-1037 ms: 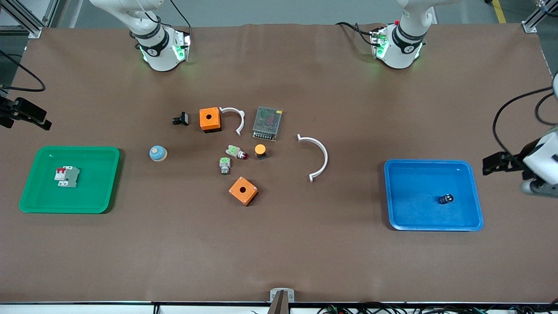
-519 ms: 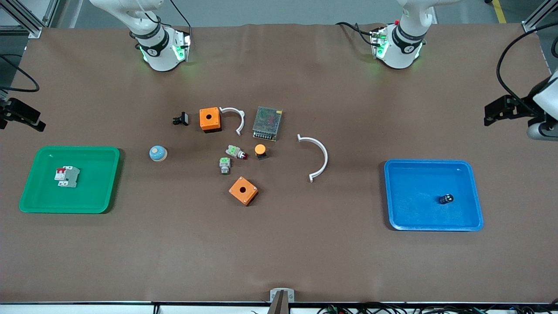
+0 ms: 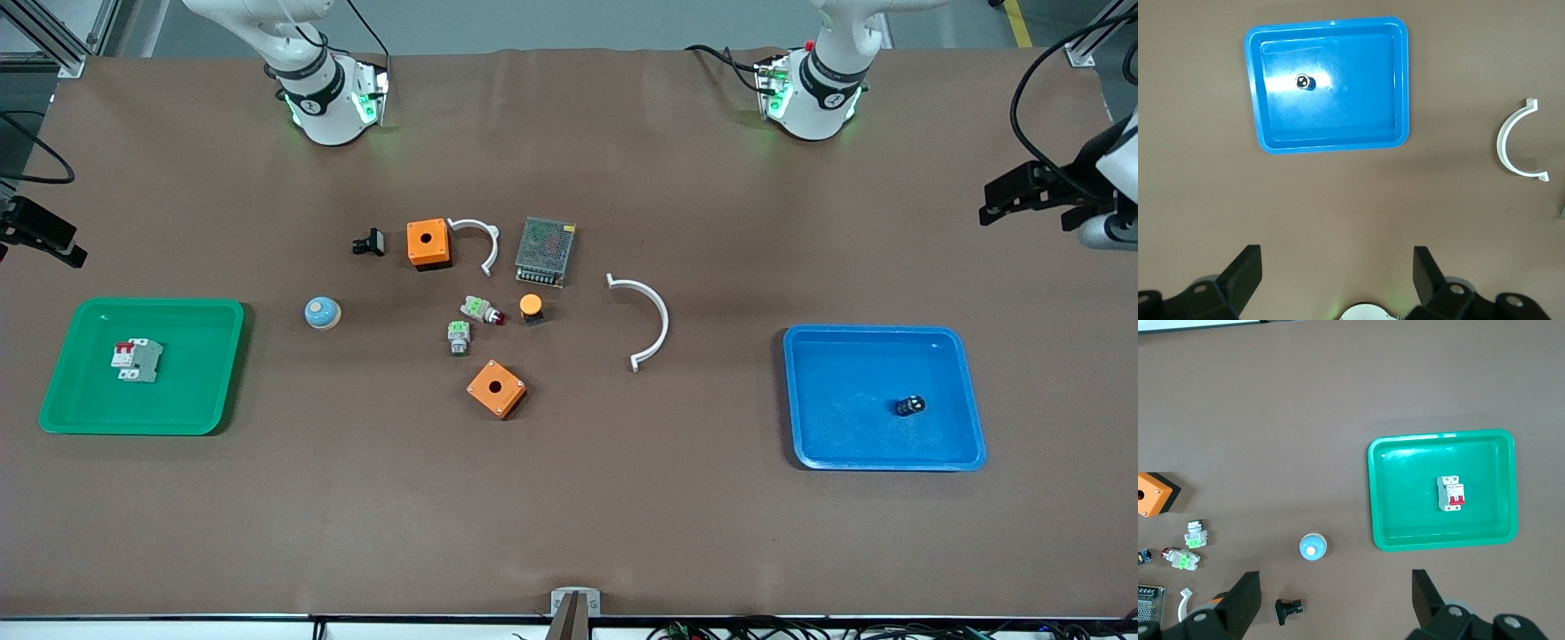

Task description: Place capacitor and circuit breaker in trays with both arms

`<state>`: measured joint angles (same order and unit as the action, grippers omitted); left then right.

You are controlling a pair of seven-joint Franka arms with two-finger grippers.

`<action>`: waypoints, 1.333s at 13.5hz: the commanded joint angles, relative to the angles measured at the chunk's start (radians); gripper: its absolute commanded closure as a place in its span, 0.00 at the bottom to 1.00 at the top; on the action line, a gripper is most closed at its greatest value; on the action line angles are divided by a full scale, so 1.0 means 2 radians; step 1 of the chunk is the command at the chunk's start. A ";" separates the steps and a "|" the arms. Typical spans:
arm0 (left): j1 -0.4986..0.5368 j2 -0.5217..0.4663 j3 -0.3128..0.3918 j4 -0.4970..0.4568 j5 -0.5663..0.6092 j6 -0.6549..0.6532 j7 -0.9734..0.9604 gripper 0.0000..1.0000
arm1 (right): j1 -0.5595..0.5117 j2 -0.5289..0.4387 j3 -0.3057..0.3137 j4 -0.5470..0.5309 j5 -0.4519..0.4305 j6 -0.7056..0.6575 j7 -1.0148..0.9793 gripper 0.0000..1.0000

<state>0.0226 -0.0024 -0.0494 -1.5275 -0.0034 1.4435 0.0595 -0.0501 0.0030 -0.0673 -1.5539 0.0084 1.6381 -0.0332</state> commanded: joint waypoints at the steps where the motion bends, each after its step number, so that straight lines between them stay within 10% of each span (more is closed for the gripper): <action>1: -0.007 -0.016 0.001 -0.019 0.018 0.010 -0.006 0.00 | 0.000 0.006 0.001 0.015 0.004 -0.008 0.000 0.00; 18: -0.004 -0.016 -0.044 -0.013 0.012 0.038 -0.061 0.00 | 0.001 0.006 0.001 0.015 0.003 -0.008 0.000 0.00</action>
<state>0.0127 -0.0245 -0.1384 -1.5469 0.0363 1.5102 -0.0686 -0.0499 0.0030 -0.0646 -1.5534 0.0084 1.6381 -0.0333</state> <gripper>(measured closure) 0.000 0.000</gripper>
